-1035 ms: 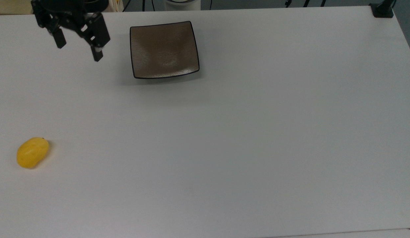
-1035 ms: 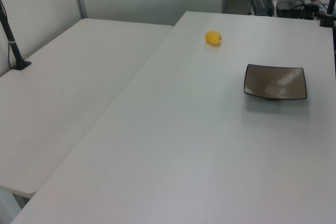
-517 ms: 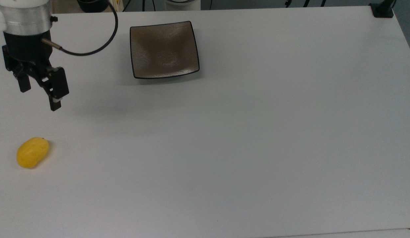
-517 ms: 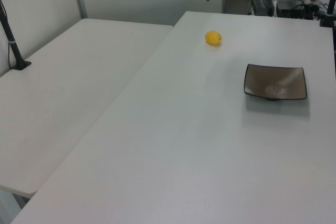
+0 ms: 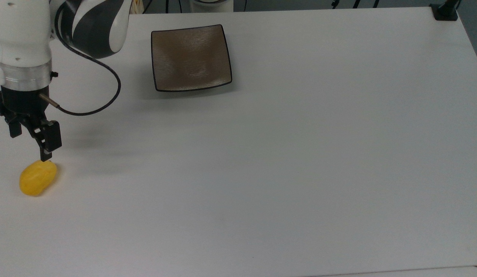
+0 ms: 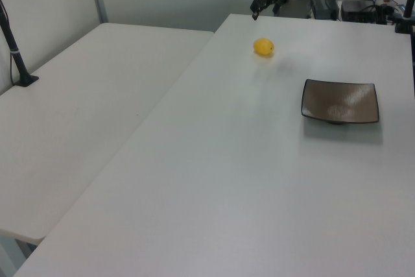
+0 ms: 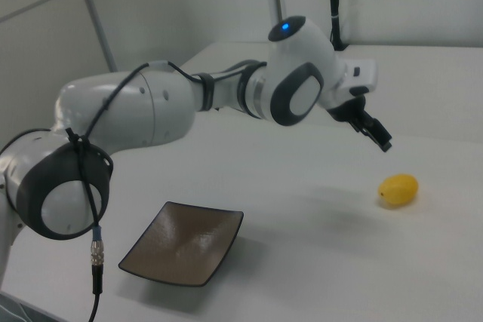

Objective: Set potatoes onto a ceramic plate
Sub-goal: 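Move the open gripper over the yellow potato and lower it, then close the gripper around the yellow potato and lift it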

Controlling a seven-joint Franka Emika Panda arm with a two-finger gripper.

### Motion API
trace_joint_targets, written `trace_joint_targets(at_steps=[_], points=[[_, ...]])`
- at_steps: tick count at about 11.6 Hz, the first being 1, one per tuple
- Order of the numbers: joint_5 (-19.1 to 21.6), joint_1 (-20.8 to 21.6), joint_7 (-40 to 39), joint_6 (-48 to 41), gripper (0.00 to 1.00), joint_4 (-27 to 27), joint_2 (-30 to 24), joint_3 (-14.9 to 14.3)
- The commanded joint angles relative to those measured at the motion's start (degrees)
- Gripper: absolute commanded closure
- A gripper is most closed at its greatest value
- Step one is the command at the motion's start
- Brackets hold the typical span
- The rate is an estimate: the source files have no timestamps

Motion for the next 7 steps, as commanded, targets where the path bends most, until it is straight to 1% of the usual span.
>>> trace_joint_targets(at_steps=[1,7], points=[[-1.0,-0.6,2.1,4.5,0.0,1.5,4.5,-0.4],[-0.9,-1.1,3.0,13.9,0.0,1.5,10.9,-0.4]])
